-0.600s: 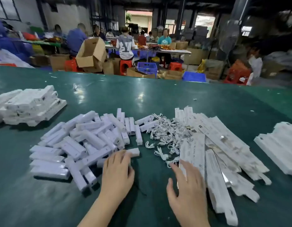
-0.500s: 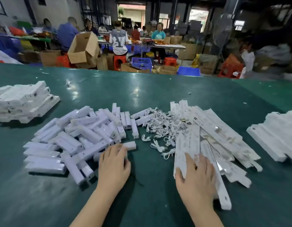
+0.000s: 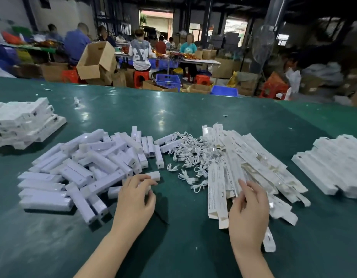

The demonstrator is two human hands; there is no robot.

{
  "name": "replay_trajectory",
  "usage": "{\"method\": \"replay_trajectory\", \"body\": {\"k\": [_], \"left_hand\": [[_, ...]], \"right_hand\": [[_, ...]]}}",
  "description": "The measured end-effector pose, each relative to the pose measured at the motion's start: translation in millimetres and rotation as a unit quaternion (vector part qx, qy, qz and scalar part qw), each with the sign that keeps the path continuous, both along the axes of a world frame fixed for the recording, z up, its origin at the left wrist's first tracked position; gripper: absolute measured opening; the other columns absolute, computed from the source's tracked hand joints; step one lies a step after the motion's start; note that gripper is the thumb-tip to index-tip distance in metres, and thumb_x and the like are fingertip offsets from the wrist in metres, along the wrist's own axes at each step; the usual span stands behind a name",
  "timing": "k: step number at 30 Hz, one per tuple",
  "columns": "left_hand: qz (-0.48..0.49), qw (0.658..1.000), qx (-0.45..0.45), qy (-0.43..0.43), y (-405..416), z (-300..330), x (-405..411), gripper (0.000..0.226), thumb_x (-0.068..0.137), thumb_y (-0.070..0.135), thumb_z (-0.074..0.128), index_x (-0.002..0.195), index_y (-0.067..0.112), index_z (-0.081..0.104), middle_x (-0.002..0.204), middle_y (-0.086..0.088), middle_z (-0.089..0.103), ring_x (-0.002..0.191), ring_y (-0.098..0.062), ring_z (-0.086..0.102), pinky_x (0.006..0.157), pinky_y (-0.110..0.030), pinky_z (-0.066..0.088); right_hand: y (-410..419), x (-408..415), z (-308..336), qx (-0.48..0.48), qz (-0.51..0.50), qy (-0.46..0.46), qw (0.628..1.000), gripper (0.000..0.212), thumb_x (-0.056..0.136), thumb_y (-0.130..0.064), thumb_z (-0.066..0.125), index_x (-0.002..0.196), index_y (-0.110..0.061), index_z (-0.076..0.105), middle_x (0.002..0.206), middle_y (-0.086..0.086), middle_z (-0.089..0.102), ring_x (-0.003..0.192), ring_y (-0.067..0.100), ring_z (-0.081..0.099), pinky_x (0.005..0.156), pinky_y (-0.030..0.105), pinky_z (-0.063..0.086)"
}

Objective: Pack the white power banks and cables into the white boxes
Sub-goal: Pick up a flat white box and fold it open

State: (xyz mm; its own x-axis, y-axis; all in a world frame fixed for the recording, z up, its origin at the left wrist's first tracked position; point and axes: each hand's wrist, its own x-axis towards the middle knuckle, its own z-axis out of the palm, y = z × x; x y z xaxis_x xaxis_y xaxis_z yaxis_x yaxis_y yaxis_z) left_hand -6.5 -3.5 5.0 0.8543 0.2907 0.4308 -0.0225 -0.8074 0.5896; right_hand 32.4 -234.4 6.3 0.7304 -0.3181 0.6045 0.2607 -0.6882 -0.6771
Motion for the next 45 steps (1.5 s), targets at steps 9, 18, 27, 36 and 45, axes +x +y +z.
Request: {"method": "replay_trajectory", "body": {"k": [9, 18, 27, 36, 45], "left_hand": [[-0.096, 0.987, -0.129, -0.024, -13, 6, 3, 0.028, 0.089, -0.003, 0.059, 0.091, 0.024, 0.068, 0.100, 0.017, 0.061, 0.087, -0.008, 0.058, 0.076, -0.019, 0.047], [-0.248, 0.770, -0.580, 0.091, -43, 28, 2, 0.050, 0.080, 0.032, 0.067, 0.123, 0.011, 0.055, 0.121, -0.006, 0.068, 0.112, -0.023, 0.065, 0.085, -0.027, 0.054], [-0.160, 0.745, -0.645, 0.060, -38, 21, 0, 0.051, 0.073, 0.029, 0.071, 0.110, -0.002, 0.054, 0.103, -0.014, 0.073, 0.091, -0.028, 0.072, 0.066, -0.028, 0.057], [-0.166, 0.714, -0.676, 0.076, -37, 18, 1, 0.052, 0.076, 0.028, 0.069, 0.119, 0.003, 0.053, 0.106, -0.016, 0.072, 0.094, -0.026, 0.071, 0.071, -0.029, 0.058], [-0.173, 0.696, -0.691, 0.087, -35, 16, 4, 0.032, 0.092, 0.026, 0.060, 0.114, 0.004, 0.056, 0.108, -0.015, 0.072, 0.099, -0.027, 0.070, 0.071, -0.032, 0.058]], "right_hand": [[15, -10, -2, 0.089, 0.163, -0.098, 0.978, 0.043, 0.084, 0.008, 0.067, 0.122, -0.013, 0.065, 0.120, -0.008, 0.050, 0.105, 0.009, 0.057, 0.066, 0.004, 0.046], [39, -26, 4, -0.007, 0.345, -0.100, 0.933, 0.051, 0.078, 0.001, 0.073, 0.120, -0.025, 0.065, 0.111, -0.013, 0.066, 0.098, 0.006, 0.065, 0.079, 0.014, 0.051], [41, -32, 3, 0.032, 0.404, 0.019, 0.914, 0.032, 0.083, -0.021, 0.073, 0.113, -0.028, 0.065, 0.113, -0.013, 0.060, 0.109, 0.011, 0.060, 0.086, 0.018, 0.049], [42, -37, 0, 0.084, 0.392, 0.075, 0.913, 0.040, 0.082, -0.016, 0.076, 0.107, -0.043, 0.061, 0.107, -0.013, 0.066, 0.097, 0.012, 0.063, 0.076, 0.018, 0.052], [36, -40, 6, 0.070, 0.355, 0.061, 0.930, 0.049, 0.076, -0.009, 0.081, 0.107, -0.039, 0.059, 0.104, -0.019, 0.060, 0.102, 0.004, 0.059, 0.082, 0.010, 0.045]]}}
